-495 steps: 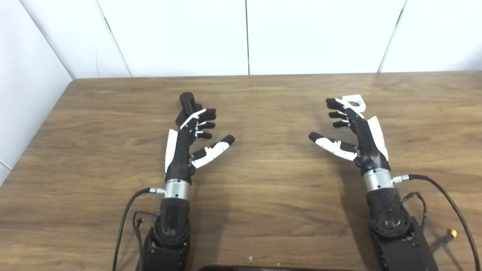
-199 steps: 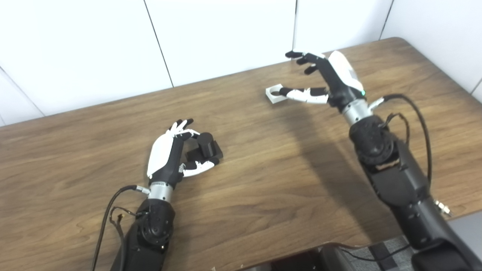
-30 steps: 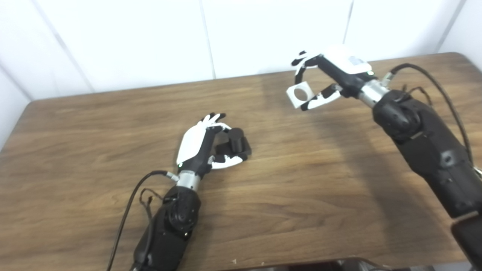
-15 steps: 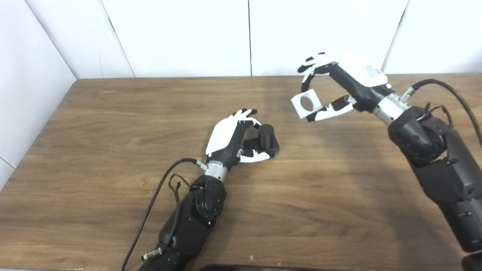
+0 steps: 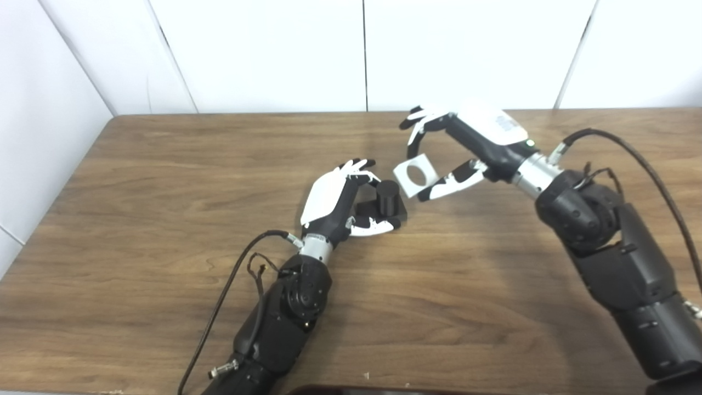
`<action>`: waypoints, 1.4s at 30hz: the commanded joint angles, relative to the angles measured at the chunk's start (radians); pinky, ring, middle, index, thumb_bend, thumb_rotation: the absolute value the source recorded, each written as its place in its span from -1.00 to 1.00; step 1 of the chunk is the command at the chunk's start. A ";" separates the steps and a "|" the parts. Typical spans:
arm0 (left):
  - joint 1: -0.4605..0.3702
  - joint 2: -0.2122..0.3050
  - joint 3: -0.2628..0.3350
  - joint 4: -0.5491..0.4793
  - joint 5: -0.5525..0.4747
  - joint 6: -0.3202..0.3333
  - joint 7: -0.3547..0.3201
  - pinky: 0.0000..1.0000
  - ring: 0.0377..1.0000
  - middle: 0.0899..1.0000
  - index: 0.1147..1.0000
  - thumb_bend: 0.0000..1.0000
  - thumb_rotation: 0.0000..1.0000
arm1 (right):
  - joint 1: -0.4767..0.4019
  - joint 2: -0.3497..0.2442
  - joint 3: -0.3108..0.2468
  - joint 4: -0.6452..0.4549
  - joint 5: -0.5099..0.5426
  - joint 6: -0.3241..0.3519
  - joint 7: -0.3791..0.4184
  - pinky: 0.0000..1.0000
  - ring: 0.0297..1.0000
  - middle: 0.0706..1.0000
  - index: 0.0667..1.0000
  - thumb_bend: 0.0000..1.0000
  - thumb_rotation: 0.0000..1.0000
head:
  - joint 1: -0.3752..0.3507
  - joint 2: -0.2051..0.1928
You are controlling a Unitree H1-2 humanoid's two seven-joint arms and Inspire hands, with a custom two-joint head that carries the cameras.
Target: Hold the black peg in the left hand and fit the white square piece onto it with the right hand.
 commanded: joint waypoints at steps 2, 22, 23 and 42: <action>0.078 0.007 -0.018 0.093 0.037 0.065 0.000 0.97 0.92 0.79 -0.15 0.04 -0.85 | -0.047 0.017 -0.002 -0.006 0.001 -0.014 -0.014 0.92 0.73 0.52 -0.11 0.02 -0.71 | 0.002 0.002; 0.091 0.008 -0.021 0.075 0.054 0.072 -0.004 0.96 0.92 0.80 -0.15 0.04 -0.84 | -0.065 0.063 0.019 0.064 -0.020 -0.014 -0.017 0.89 0.73 0.54 -0.11 0.02 -0.72 | 0.014 0.006; 0.091 0.009 -0.021 0.075 0.054 0.070 -0.003 0.96 0.92 0.80 -0.15 0.04 -0.84 | -0.066 0.063 0.018 0.067 -0.020 -0.013 -0.016 0.89 0.73 0.54 -0.11 0.02 -0.72 | 0.013 0.006; 0.091 0.010 -0.019 0.083 0.050 0.071 -0.008 0.99 0.93 0.80 -0.15 0.04 -0.84 | -0.095 0.067 0.009 0.132 -0.033 -0.041 -0.076 0.79 0.71 0.52 -0.11 0.02 -0.71 | 0.007 0.004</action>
